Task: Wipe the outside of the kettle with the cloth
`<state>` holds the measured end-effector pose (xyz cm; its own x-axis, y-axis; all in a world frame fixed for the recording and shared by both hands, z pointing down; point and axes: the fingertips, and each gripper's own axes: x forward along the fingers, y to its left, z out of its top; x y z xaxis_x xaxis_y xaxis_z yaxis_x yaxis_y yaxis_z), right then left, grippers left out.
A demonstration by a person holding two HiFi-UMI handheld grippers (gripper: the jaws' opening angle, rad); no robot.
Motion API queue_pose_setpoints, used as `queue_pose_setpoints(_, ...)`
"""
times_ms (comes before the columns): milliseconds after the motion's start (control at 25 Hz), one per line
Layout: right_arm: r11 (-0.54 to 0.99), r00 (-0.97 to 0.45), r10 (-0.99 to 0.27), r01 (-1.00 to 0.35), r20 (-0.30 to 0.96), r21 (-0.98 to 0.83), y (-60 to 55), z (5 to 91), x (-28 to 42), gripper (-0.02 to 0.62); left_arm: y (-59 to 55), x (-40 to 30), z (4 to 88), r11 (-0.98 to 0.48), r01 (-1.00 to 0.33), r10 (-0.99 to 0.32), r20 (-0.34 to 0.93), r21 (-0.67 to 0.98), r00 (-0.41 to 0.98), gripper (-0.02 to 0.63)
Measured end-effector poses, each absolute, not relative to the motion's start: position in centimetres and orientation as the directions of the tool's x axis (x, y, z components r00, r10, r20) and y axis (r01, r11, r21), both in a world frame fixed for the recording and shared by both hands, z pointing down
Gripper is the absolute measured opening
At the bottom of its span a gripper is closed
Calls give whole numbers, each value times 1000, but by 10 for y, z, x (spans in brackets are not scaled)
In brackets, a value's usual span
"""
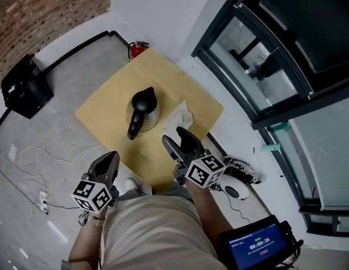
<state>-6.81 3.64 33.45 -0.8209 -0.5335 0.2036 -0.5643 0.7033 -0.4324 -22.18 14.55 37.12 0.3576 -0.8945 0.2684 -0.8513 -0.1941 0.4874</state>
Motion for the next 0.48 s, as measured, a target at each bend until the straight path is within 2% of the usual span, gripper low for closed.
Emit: queue_pose_setpoints(480,701,-804,-564,-586,187,-406,61,334,-78,290,145,-214,348,-285,-860,-879,243,423,411,-9)
